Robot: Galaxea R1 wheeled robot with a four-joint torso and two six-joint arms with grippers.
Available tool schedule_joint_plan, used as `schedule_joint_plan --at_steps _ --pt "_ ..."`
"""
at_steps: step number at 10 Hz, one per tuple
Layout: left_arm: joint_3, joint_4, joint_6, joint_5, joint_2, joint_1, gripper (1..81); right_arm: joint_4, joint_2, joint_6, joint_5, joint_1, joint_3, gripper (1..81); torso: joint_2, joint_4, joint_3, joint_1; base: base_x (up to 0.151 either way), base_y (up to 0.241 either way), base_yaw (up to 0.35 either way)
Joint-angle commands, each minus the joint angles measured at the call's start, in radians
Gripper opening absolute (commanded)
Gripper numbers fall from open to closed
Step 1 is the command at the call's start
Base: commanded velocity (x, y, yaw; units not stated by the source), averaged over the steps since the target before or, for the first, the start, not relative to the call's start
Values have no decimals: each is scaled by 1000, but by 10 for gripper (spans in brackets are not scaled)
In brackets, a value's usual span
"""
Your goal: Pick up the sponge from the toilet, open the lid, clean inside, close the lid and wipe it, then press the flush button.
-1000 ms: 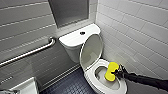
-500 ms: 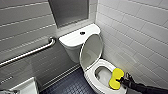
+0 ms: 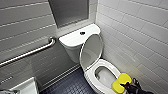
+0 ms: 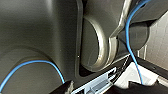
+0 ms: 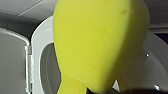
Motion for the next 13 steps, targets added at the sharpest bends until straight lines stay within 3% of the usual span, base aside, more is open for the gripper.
schedule_joint_plan --at_steps 1,4,6,8,11,13 --pt "27 4 13 88 -1 40 811 3 -104 5 18 -37 106 10 0 0 0 0 0 0 0" --pt "23 4 27 90 11 40 811 -2 -142 -3 58 -117 177 10 0 0 0 0 0 0 0" --pt "20 4 37 90 17 37 811 -5 -207 -8 59 -123 295 10 0 0 0 0 0 0 0" --pt "20 4 42 91 22 32 811 -5 -256 -57 33 -119 351 10 0 0 0 0 0 0 0" --pt "21 6 48 91 26 29 811 -5 -271 -109 -50 -73 371 10 -1 0 0 0 0 0 0" --pt "20 4 48 91 25 29 811 -10 -236 -124 -149 22 331 10 -1 0 0 0 0 0 0"
